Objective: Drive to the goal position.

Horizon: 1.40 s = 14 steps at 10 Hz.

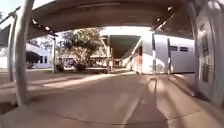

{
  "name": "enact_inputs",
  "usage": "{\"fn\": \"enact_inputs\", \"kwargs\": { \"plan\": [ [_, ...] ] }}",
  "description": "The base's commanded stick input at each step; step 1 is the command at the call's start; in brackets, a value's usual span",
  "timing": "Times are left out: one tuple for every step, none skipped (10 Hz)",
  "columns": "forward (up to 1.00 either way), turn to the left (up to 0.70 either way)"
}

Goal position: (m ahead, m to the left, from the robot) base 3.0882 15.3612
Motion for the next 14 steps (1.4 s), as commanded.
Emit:
{"fn": "enact_inputs", "kwargs": {
  "plan": [
    [0.70, 0.00],
    [0.70, 0.00],
    [0.70, 0.00],
    [0.70, 0.08],
    [0.70, 0.35],
    [0.70, 0.35],
    [0.70, 0.35],
    [0.70, 0.35],
    [0.70, 0.35],
    [0.70, 0.35],
    [0.70, 0.35],
    [0.70, 0.35],
    [0.70, 0.35],
    [0.70, 0.11]
  ]
}}
